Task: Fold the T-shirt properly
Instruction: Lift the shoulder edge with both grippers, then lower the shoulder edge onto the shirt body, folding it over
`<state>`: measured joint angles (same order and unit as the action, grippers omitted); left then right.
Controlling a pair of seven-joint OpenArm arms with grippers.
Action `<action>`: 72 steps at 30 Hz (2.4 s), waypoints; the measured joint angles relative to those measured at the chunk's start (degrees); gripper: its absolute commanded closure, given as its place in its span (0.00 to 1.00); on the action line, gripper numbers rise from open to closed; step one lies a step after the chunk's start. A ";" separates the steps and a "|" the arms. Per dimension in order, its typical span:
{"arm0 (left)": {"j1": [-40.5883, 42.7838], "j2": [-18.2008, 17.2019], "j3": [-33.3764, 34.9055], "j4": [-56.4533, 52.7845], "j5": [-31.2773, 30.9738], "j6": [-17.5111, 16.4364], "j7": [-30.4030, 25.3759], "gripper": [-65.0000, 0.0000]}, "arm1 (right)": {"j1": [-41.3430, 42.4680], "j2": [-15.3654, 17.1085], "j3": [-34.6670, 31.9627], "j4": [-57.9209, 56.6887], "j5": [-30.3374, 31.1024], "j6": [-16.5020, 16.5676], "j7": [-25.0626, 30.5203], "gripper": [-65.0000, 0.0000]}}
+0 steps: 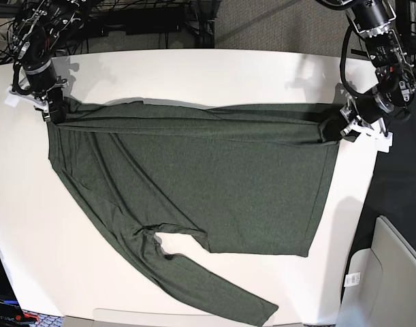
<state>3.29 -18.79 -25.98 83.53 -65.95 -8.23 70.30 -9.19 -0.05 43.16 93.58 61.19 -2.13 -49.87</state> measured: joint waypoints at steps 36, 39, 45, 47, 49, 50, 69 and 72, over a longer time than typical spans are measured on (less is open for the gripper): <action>5.18 -3.72 2.69 1.68 0.22 0.04 -0.39 0.69 | -1.01 0.52 -2.05 -0.68 0.85 0.22 1.01 0.72; 7.54 -3.65 2.67 4.28 0.17 0.04 -0.22 0.69 | -2.23 1.51 -2.25 -0.66 3.69 0.26 0.35 0.72; 9.73 -3.78 2.67 6.54 0.17 0.04 -0.24 0.69 | -3.69 2.08 -2.16 -0.66 5.92 0.48 0.74 0.72; 9.70 -3.76 2.67 6.54 0.17 0.04 -0.22 0.69 | -4.35 2.25 -2.16 -0.66 7.21 0.52 0.70 0.72; 9.70 -3.76 2.56 6.64 0.09 0.02 -0.24 0.69 | -5.49 2.25 -2.16 -0.35 8.33 0.87 0.55 0.72; 9.70 -3.58 1.77 6.64 0.09 0.04 0.20 0.69 | -6.10 2.25 -2.16 -0.31 9.20 1.01 0.63 0.72; 9.73 -1.84 -1.62 9.03 -0.09 0.04 2.97 0.69 | -11.08 0.57 -2.14 4.63 9.27 0.02 0.52 0.72; 9.73 -1.46 -1.64 9.05 -0.04 0.02 3.21 0.69 | -11.63 0.46 -2.16 5.62 9.11 -0.17 0.57 0.72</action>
<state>13.02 -20.25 -27.62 92.58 -66.00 -8.21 73.52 -20.82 0.40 40.99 99.20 70.30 -2.31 -49.30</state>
